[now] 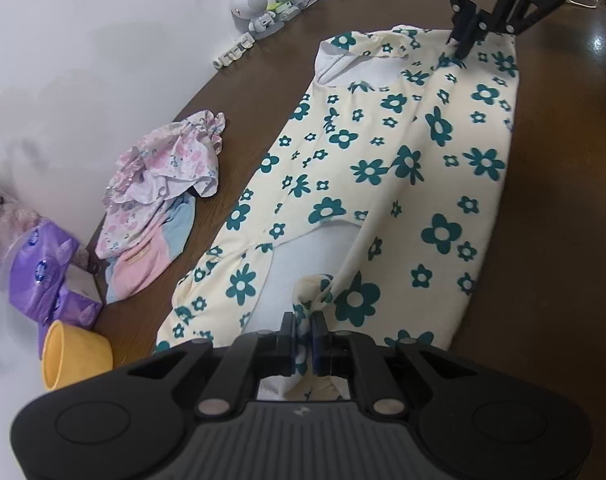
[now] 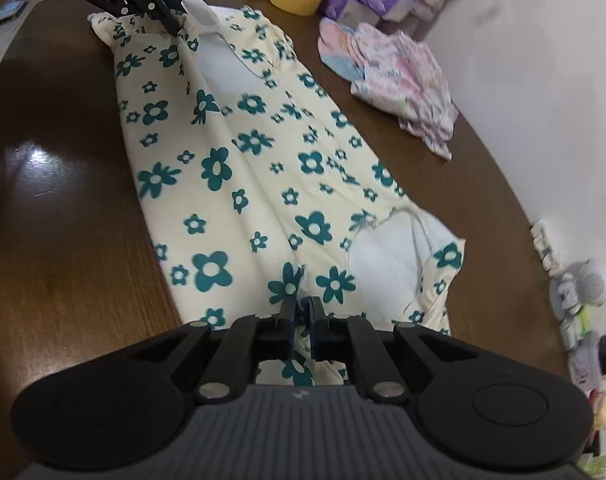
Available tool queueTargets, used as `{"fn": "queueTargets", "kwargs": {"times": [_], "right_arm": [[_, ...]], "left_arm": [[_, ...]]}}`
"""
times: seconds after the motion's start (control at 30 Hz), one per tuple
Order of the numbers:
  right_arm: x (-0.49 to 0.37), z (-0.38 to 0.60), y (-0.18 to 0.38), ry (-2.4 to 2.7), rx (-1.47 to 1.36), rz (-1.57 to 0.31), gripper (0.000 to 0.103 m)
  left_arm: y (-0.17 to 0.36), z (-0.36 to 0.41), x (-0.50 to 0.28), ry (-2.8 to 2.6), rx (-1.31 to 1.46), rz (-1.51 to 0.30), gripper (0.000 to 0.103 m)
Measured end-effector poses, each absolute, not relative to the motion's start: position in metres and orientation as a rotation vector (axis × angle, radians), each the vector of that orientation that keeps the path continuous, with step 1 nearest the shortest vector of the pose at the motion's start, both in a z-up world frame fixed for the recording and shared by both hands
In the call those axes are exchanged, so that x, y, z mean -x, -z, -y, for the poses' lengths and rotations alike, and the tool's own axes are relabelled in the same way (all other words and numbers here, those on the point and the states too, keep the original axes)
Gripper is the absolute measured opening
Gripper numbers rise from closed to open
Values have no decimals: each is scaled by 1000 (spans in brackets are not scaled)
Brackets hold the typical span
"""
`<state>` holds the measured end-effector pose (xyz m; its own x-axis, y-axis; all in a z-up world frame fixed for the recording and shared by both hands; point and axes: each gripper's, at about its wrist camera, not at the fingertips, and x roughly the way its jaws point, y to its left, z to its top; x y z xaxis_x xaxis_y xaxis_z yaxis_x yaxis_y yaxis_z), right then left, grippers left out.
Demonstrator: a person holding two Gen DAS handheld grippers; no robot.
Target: Fold clothes
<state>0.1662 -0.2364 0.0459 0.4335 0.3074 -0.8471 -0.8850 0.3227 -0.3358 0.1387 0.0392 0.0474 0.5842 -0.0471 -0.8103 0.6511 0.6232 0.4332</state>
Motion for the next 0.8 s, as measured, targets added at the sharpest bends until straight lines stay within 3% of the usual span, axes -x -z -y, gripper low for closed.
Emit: {"fn": "queueTargets", "kwargs": {"times": [0.13,0.27,0.4,0.5,0.57,0.8], "right_arm": [[-180,238,-34,-884,891,-794,6],[-185,239,-28,-881,862,-816,6],[-185,242,-26,-858,814,-818,9],[-180,256,-34,-810,701,-795,17],[-173,268,-42,-776,605,-763,31],[-146,270,-48,-758,285,-694,35]], "left_arm": [[-36,-45,-149,486,-780,-887,7],[-29,-52,-154,491,-723,-904,14],[-36,-64,-146,462,-612,-872,48],[-50,-80,-134,440,-478,-818,55],[-58,-88,-124,409,-378,-777,61],[-53,-79,-102,398,-147,-711,62]]}}
